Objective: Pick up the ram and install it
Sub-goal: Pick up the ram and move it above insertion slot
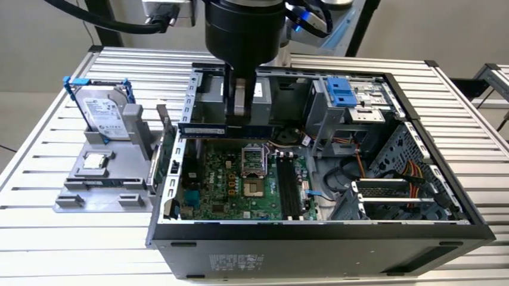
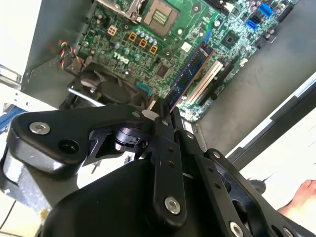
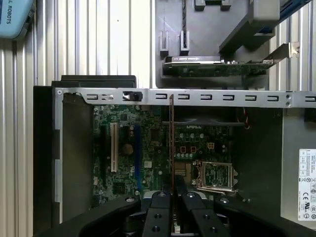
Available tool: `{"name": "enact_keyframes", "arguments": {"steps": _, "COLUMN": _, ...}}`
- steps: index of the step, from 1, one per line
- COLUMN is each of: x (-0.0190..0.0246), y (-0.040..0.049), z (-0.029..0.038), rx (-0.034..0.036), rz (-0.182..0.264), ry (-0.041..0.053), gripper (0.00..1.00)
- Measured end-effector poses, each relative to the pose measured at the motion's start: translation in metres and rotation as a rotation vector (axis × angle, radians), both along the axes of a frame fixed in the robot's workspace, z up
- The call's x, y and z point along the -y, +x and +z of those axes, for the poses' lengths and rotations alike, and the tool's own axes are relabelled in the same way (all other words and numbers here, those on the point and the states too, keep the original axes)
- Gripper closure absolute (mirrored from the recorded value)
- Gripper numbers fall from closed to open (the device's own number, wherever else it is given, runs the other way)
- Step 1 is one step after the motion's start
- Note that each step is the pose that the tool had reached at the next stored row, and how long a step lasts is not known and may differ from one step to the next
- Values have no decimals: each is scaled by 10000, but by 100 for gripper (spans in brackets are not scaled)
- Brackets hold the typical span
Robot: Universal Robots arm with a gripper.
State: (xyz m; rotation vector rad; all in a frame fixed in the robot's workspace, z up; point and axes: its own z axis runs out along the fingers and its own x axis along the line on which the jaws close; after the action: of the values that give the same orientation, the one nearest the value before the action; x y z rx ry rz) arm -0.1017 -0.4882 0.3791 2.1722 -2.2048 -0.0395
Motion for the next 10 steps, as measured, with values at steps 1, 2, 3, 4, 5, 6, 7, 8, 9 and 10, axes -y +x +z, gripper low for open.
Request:
{"name": "enact_keyframes", "arguments": {"steps": 1, "x": 0, "y": 18, "z": 0, "rx": 0, "rz": 0, "ry": 0, "gripper": 100}}
{"name": "enact_keyframes", "arguments": {"steps": 2, "x": 0, "y": 37, "z": 1, "rx": -1, "rz": 0, "ry": -1, "gripper": 100}}
{"name": "enact_keyframes", "arguments": {"steps": 3, "x": 0, "y": 56, "z": 1, "rx": -1, "rz": 0, "ry": -1, "gripper": 100}}
{"name": "enact_keyframes", "arguments": {"steps": 4, "x": 0, "y": 75, "z": 0, "rx": -1, "rz": 0, "ry": 0, "gripper": 100}}
{"name": "enact_keyframes", "arguments": {"steps": 5, "x": 0, "y": 93, "z": 0, "rx": -1, "rz": 0, "ry": 0, "gripper": 100}}
{"name": "enact_keyframes", "arguments": {"steps": 6, "x": 0, "y": 112, "z": 0, "rx": -1, "rz": -1, "ry": 0, "gripper": 100}}
{"name": "enact_keyframes", "arguments": {"steps": 7, "x": 0, "y": 131, "z": 0, "rx": -1, "rz": 0, "ry": 0, "gripper": 100}}
{"name": "enact_keyframes", "arguments": {"steps": 8, "x": 0, "y": 148, "z": 0, "rx": -1, "rz": 0, "ry": 0, "gripper": 100}}
{"name": "enact_keyframes", "arguments": {"steps": 9, "x": 0, "y": 165, "z": 0, "rx": -2, "rz": 0, "ry": -1, "gripper": 100}}
{"name": "enact_keyframes", "arguments": {"steps": 10, "x": 0, "y": 183, "z": 0, "rx": -2, "rz": 0, "ry": 0, "gripper": 100}}
